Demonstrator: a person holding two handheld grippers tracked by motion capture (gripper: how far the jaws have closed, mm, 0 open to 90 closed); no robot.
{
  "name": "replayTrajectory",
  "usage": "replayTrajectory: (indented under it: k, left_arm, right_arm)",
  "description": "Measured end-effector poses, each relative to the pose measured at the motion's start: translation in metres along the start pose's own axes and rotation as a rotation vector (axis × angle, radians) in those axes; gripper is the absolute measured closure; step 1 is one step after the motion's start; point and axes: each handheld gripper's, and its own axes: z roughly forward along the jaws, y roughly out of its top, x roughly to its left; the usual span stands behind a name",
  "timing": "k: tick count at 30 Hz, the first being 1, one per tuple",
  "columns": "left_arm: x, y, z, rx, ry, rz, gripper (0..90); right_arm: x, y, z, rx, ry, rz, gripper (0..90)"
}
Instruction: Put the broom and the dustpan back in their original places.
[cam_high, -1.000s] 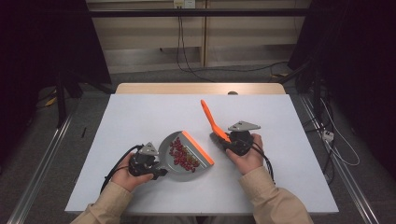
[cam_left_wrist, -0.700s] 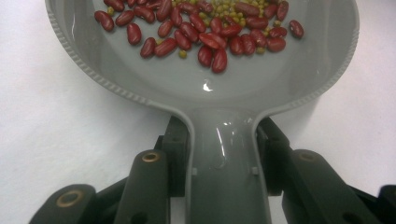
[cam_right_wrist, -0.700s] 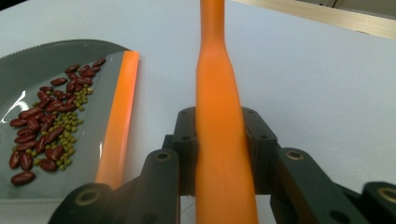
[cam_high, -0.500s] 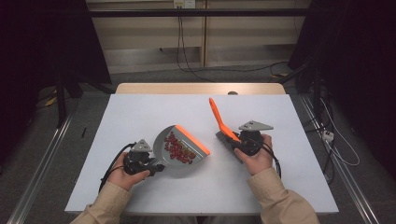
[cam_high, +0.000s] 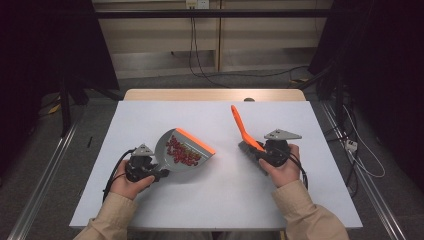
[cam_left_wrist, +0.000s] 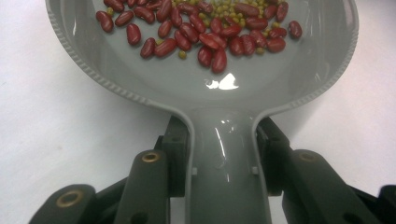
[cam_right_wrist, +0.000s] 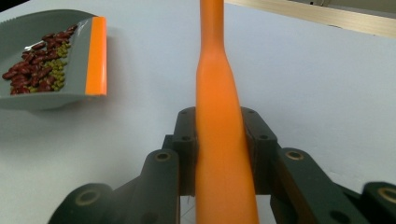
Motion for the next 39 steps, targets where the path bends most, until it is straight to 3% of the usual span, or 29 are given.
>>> replayTrajectory:
  k: [20,39]
  left_arm:
    - [0.027,-0.006,-0.006,-0.005,0.120,-0.133,64.1]
    - [0.038,-0.011,-0.007,-0.002,0.182,-0.185,64.0]
  right_arm:
    - [-0.036,-0.010,-0.023,-0.017,-0.073,0.054,71.0]
    - [-0.067,-0.022,-0.043,-0.043,-0.150,0.099,71.0]
